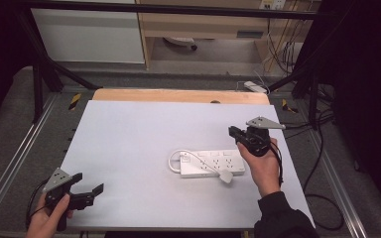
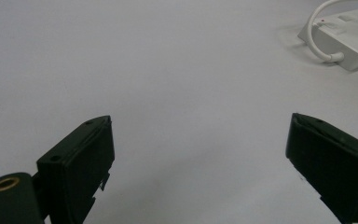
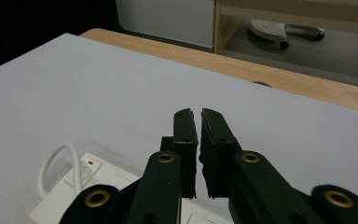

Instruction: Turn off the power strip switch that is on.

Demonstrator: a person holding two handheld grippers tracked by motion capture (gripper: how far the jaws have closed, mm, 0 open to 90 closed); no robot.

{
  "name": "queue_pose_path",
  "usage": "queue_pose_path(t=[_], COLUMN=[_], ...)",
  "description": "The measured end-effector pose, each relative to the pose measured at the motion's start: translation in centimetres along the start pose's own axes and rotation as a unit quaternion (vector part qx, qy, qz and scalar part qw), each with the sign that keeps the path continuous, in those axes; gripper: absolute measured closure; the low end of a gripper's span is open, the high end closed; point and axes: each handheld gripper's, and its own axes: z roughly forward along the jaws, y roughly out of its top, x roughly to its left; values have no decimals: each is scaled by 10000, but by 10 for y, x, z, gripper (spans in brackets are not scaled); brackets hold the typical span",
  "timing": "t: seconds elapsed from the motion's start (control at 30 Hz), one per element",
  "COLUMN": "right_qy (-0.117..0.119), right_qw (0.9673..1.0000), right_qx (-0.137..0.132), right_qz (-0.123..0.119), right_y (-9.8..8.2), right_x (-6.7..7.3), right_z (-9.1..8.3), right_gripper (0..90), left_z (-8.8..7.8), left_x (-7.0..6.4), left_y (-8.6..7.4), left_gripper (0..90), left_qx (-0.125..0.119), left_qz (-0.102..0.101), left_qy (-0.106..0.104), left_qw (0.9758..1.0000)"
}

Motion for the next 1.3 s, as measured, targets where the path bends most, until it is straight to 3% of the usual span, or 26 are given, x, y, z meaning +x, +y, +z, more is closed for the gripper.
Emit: queue_pose_path(t=[0.6, 1.3], right_qy=[-25, 7], right_qw=[9999, 9986], right_qx=[116, 534], right_qz=[-13, -4], right_y=[-4, -17], right_x=[1, 1], right_z=[14, 40], right_gripper=[900, 900], left_z=[0, 0], left_x=[-1, 0], left_y=[0, -1], left_gripper=[80, 80], left_qx=[26, 42], left_qz=[47, 46], left_qy=[24, 21], left_qw=[10000, 10000])
